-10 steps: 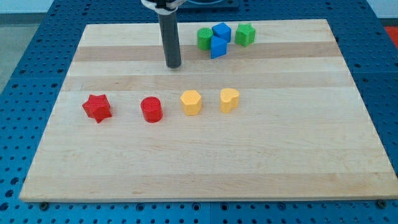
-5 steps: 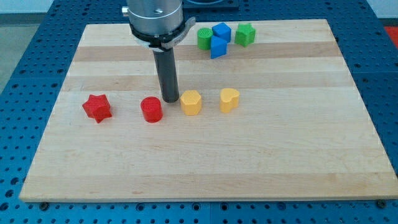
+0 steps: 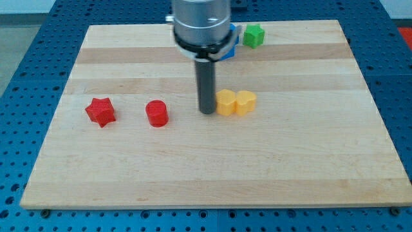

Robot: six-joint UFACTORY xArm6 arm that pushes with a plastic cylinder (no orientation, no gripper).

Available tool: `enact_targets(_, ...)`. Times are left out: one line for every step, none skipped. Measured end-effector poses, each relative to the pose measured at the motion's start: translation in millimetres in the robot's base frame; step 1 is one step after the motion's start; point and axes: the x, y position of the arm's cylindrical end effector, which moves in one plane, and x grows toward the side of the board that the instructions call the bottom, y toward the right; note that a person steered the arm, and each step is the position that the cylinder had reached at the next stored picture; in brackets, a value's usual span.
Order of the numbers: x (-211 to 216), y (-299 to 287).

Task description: Slide yellow hexagon and yellow heart slightly right

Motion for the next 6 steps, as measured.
enact_targets(-1, 22)
enact_targets(-1, 34)
enact_targets(-1, 45)
enact_targets(-1, 50)
enact_targets(-7, 47)
enact_targets(-7, 47)
